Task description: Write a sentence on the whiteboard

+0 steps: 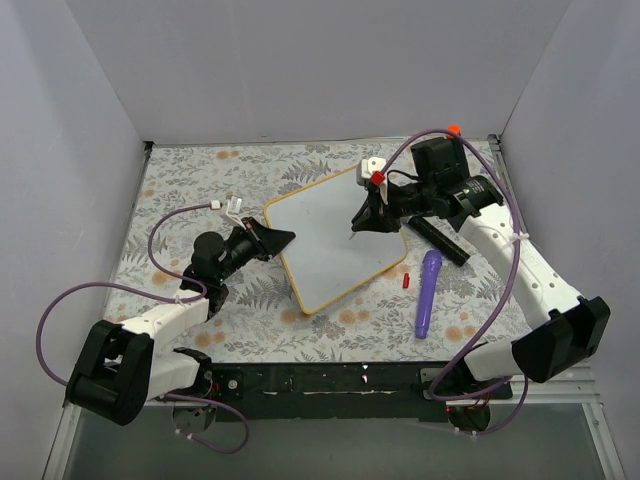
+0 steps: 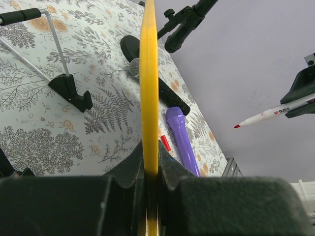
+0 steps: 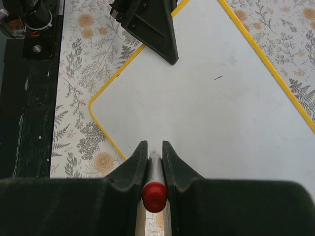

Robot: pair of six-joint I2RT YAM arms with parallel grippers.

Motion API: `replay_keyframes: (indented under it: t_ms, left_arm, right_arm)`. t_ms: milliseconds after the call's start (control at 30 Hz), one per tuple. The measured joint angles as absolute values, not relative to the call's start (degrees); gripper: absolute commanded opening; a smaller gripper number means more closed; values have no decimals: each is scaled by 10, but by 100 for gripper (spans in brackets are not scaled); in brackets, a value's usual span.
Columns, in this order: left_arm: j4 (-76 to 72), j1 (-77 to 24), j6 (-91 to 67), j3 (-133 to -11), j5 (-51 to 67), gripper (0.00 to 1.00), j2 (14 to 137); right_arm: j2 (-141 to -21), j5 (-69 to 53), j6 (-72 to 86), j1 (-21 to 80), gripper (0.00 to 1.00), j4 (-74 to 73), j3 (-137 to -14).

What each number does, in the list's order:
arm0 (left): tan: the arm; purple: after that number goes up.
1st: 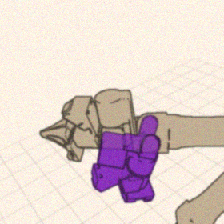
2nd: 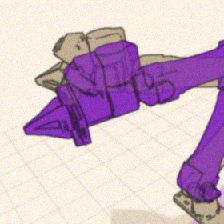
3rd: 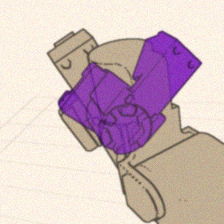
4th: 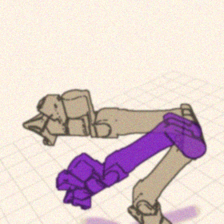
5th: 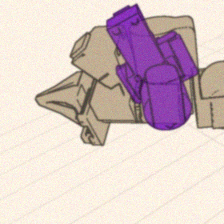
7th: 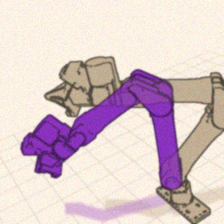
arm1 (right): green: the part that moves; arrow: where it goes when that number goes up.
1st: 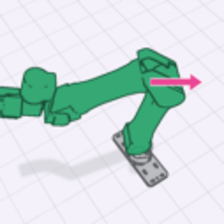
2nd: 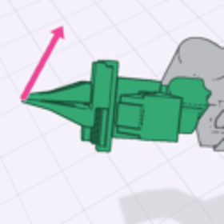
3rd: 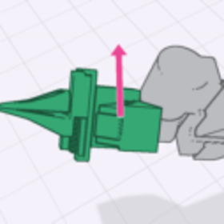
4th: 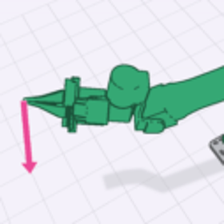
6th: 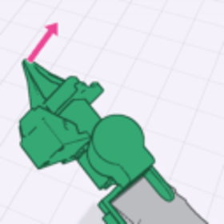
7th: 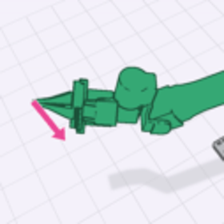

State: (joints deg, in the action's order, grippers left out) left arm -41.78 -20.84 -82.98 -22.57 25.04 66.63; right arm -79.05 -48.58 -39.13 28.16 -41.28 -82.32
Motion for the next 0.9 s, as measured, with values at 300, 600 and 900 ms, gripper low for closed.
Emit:
replay_keyframes:
  t_ms: [300, 600, 900]
  left_arm:
    - [-407, -209, -834, -227, 245, 0, 661]
    - [-403, -209, -836, -227, 242, 0, 659]
    - [-402, -209, -839, -227, 239, 0, 659]
  right_arm:
    - [-792, -501, -375, 282, 1, -411, -825]
    - [-792, -516, -358, 282, 1, -402, -825]
    - [-792, -540, -340, 282, 1, -388, -819]
